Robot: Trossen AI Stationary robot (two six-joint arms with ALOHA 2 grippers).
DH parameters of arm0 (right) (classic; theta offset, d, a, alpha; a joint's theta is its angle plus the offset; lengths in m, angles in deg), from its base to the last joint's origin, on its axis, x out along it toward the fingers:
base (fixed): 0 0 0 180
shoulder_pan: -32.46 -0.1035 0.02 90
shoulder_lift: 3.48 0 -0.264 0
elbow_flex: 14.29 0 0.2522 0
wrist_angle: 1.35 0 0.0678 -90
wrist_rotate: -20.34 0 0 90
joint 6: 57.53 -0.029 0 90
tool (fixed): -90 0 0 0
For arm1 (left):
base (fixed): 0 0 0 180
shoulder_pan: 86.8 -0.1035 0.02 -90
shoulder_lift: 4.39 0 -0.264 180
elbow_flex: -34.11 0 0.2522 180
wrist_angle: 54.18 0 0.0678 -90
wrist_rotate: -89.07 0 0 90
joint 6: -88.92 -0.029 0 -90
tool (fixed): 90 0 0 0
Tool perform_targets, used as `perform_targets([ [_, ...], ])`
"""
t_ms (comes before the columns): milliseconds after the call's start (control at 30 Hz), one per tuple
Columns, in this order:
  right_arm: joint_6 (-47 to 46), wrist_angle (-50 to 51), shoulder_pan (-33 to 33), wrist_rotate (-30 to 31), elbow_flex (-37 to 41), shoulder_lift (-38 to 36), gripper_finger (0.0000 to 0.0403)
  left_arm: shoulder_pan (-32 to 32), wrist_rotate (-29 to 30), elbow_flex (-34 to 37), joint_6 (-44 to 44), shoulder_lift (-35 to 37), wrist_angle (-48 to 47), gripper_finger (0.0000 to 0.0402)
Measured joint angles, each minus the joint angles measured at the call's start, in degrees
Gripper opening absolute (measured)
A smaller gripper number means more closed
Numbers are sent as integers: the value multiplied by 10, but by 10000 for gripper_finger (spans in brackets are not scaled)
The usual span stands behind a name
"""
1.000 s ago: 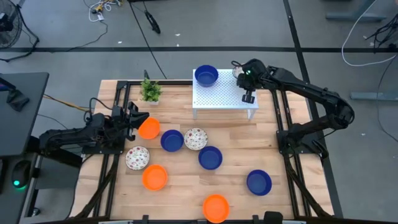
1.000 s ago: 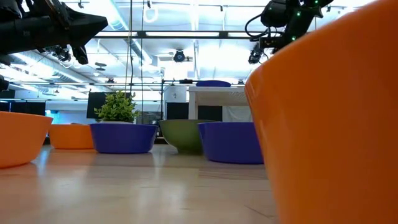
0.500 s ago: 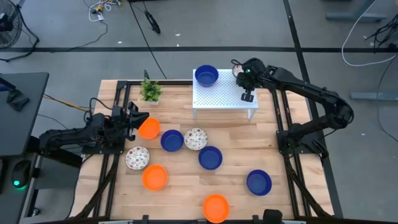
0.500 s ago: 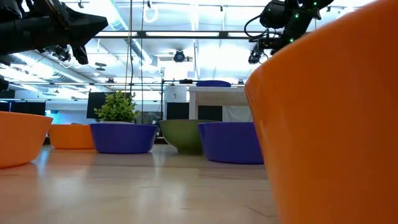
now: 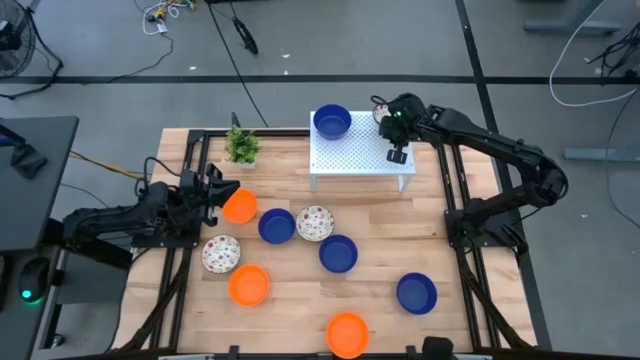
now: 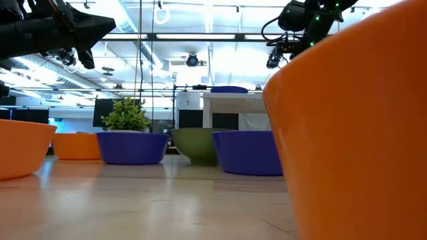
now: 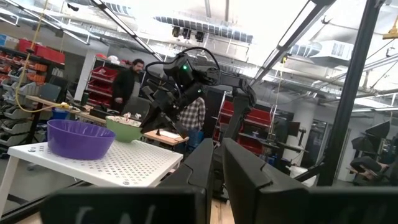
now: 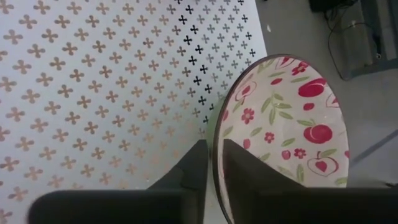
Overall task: Pick & Place Mini bowls
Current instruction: Put the white red patterned bowl on the shelf, then put the orange bowl on the shelf
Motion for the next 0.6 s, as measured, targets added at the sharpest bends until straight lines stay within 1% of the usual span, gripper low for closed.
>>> perform_targets([
  [100,-3,1,0,0,0,-2,90,0,0,0,0,0,0,39],
  [200,-13,2,-4,2,0,-6,134,0,0,0,0,0,0,39],
  [267,-14,7,-12,16,0,-12,163,0,0,0,0,0,0,39],
  [367,-15,7,-34,56,0,-31,197,0,0,0,0,0,0,39],
  [500,-38,9,-79,92,0,-69,217,0,0,0,0,0,0,39],
  [600,-87,18,-137,94,0,-101,219,0,0,0,0,0,0,39],
])
